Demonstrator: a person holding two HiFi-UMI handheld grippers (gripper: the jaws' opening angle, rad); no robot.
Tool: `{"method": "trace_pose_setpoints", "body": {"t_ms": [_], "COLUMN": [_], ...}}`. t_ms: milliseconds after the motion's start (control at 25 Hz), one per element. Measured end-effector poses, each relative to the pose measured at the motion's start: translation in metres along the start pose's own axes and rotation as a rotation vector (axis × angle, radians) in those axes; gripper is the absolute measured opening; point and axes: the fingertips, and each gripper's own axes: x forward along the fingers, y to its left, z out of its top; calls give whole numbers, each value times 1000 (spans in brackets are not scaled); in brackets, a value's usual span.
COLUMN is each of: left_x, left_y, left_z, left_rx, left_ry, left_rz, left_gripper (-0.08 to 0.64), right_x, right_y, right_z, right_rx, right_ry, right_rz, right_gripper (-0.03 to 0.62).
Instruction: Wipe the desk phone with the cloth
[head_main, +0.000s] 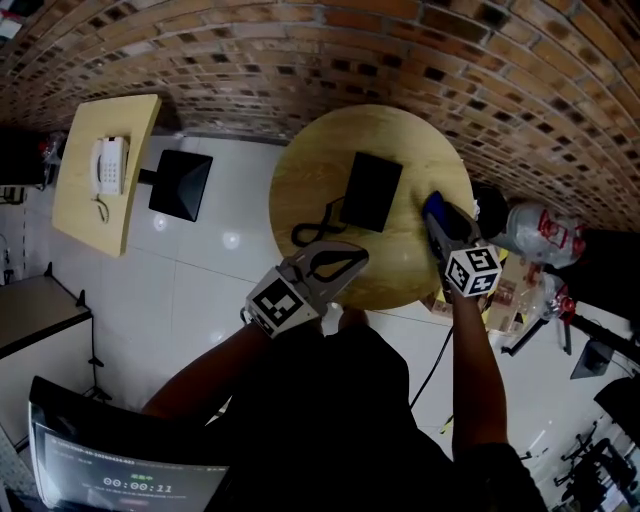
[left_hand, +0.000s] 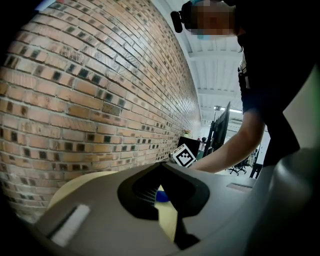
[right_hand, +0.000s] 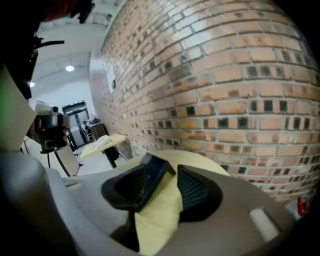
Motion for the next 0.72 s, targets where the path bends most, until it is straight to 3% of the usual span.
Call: {"method": "trace_pose_setpoints", "body": {"t_ms": [120, 280, 600, 720], "left_x": [-2, -12, -38, -46], "left_y": [-2, -7, -30, -41], "left_z": [13, 29, 48, 55], "left_rx": [18, 51, 123, 120], "left_ry": [-21, -64, -99, -113], "left_rz": [-6, -5, -25, -35], "left_gripper": [6, 6, 6, 6], "right_x": [-23, -54, -105, -116], "right_y": [47, 107, 194, 218], "right_z": [49, 89, 114, 118], "right_rx": [-76, -131, -126, -141], "right_ry": [-126, -223, -332, -346], "right_rz": [67, 136, 234, 257], "right_gripper": [189, 172, 9, 0]}}
